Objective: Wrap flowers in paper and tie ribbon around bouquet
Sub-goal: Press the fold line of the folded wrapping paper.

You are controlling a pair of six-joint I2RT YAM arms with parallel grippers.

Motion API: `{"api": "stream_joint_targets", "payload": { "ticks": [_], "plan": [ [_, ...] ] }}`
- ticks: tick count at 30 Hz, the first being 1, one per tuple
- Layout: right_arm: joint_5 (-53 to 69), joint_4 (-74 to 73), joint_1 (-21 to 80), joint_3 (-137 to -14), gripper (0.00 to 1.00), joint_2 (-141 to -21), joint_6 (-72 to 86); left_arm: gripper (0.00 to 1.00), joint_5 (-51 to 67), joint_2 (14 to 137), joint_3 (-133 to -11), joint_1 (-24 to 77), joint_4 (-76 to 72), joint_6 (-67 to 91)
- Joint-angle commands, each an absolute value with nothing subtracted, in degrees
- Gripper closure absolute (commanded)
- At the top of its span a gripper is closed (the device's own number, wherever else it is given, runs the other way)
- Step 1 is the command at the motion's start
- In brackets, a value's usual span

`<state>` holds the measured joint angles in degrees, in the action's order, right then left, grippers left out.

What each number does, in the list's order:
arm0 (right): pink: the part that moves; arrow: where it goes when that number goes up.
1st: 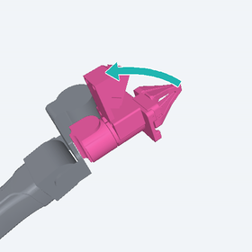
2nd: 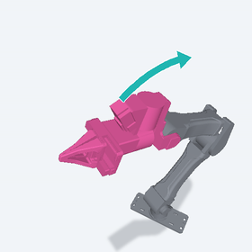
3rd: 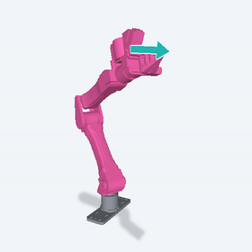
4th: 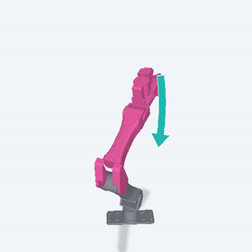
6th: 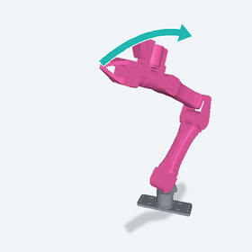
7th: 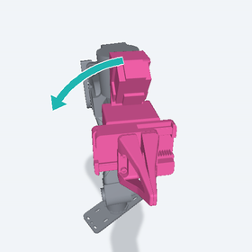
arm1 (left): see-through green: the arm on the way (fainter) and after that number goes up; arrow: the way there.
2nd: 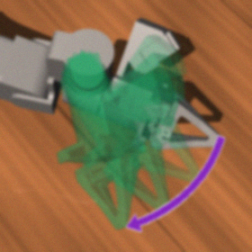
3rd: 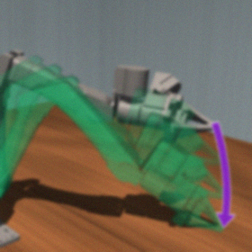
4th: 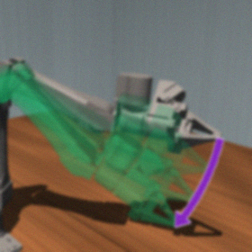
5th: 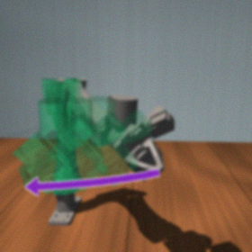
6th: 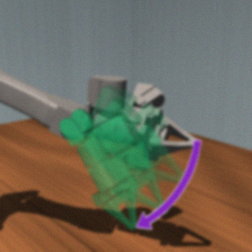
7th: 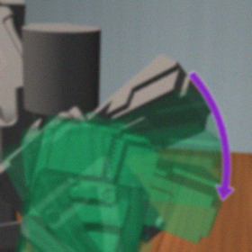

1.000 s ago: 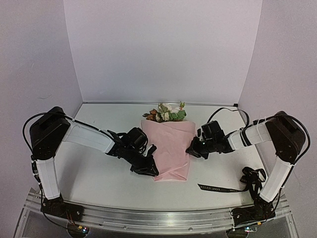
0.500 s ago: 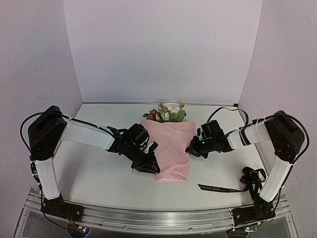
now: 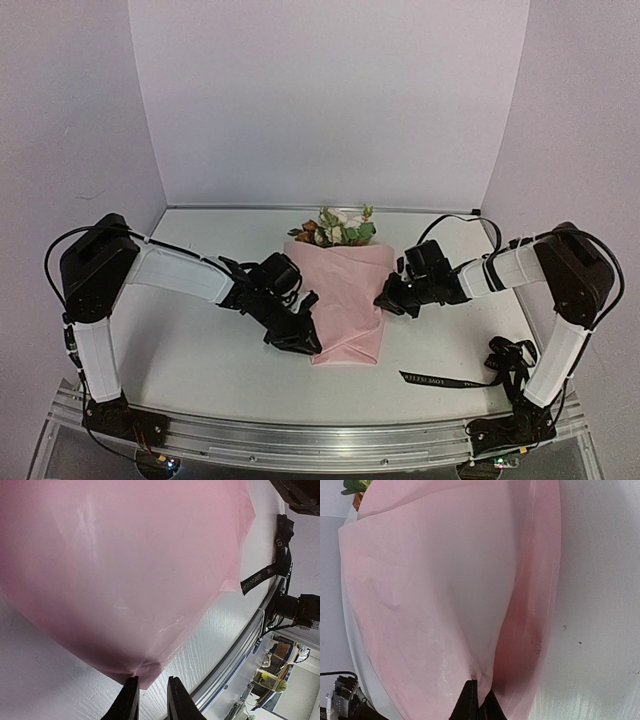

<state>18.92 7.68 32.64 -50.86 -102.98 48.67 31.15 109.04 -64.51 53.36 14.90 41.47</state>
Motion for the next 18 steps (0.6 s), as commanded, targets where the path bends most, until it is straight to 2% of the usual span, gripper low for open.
{"api": "stream_joint_targets", "payload": {
  "ticks": [1,18],
  "plan": [
    [17.9,6.9,32.4,-52.7,1.0,-103.2,47.4,0.8,33.0,110.7,-65.8,53.9,12.4,41.0],
    [17.6,4.7,32.4,-53.7,1.0,-102.2,45.4,0.82,32.9,112.6,-62.3,54.4,12.2,42.4]
  ]
}}
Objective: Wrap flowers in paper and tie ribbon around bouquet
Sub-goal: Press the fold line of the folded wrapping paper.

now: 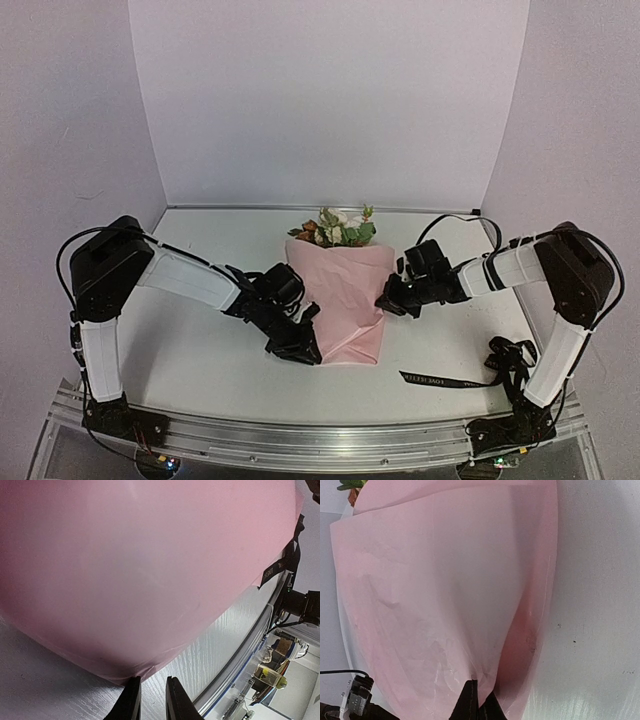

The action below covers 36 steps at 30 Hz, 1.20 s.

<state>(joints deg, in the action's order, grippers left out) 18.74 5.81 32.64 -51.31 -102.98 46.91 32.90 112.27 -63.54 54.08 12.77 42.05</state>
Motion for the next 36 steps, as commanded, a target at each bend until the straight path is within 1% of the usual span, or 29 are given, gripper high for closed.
{"api": "stream_joint_targets", "payload": {
  "ticks": [1,8,15,18,23,25,26,28,32,35,36],
  "plan": [
    [17.5,4.3,32.3,-53.9,1.0,-102.0,45.1,0.82,32.9,112.6,-62.0,54.4,12.2,42.5],
    [17.8,0.6,32.0,-57.2,1.0,-102.0,42.0,0.84,31.8,113.5,-61.5,54.5,13.6,43.0],
    [16.8,0.1,31.7,-55.6,0.99,-100.1,41.3,0.86,30.7,113.8,-61.3,54.5,14.3,43.4],
    [16.0,-1.8,31.7,-54.9,0.94,-98.1,40.4,0.86,30.5,113.6,-61.5,54.4,14.4,43.3],
    [16.5,-8.0,31.8,-55.2,0.71,-92.9,39.2,0.86,30.1,113.6,-62.9,54.4,15.4,42.6],
    [16.8,-9.8,32.2,-54.3,0.63,-89.8,39.5,0.86,30.1,113.8,-63.3,54.5,15.6,42.5],
    [17.2,-10.6,32.7,-54.1,0.61,-88.8,39.6,0.86,30.2,113.9,-63.5,54.5,15.7,42.5],
    [18.4,-11.5,34.3,-53.6,0.62,-87.6,39.6,0.86,30.2,114.1,-63.9,54.5,15.9,42.4],
    [21.4,-11.1,38.8,-54.1,0.71,-88.7,39.8,0.87,30.1,114.4,-64.7,54.5,16.6,42.0],
    [24.2,-9.0,42.0,-56.7,0.81,-93.0,41.9,0.87,30.3,114.7,-65.3,54.5,16.9,41.9],
    [24.8,-7.7,42.9,-57.2,0.82,-94.8,43.1,0.86,30.3,114.8,-65.6,54.5,17.1,41.8]
  ]
}}
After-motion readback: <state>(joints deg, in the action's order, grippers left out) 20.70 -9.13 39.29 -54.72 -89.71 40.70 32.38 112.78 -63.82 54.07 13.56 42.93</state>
